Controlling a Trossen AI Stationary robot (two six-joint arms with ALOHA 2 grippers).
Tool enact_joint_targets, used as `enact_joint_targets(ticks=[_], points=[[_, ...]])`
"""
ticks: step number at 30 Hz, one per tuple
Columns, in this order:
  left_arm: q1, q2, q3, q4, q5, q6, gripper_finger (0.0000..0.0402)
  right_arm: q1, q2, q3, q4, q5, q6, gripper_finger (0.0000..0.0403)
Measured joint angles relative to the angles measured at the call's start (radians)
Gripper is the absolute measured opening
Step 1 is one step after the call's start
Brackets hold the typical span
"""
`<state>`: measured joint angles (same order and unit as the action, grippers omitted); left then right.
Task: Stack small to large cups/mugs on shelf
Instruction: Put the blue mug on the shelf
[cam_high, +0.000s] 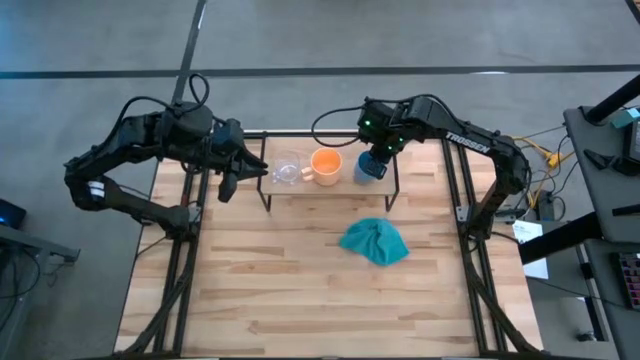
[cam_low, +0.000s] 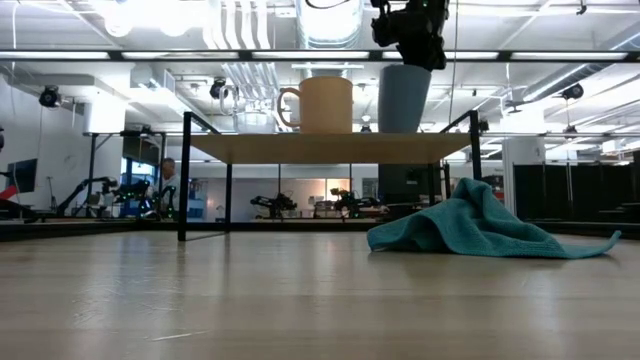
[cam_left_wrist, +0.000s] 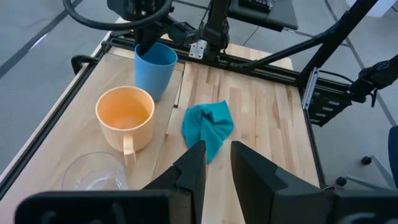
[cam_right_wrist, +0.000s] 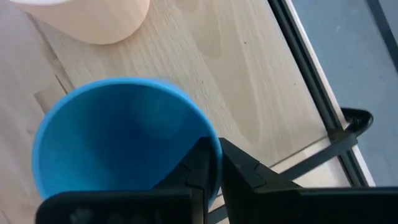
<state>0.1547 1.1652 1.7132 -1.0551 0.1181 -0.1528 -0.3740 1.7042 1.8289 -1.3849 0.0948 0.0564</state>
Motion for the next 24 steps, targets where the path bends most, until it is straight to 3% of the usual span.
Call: enact_joint_targets(ticks=[24], points=[[0.000,-0.001,-0.001,0.000,0.000,0.002,0.0061,-0.006,0.001,0.029,0.044,-0.024,-0.061,0.0023]])
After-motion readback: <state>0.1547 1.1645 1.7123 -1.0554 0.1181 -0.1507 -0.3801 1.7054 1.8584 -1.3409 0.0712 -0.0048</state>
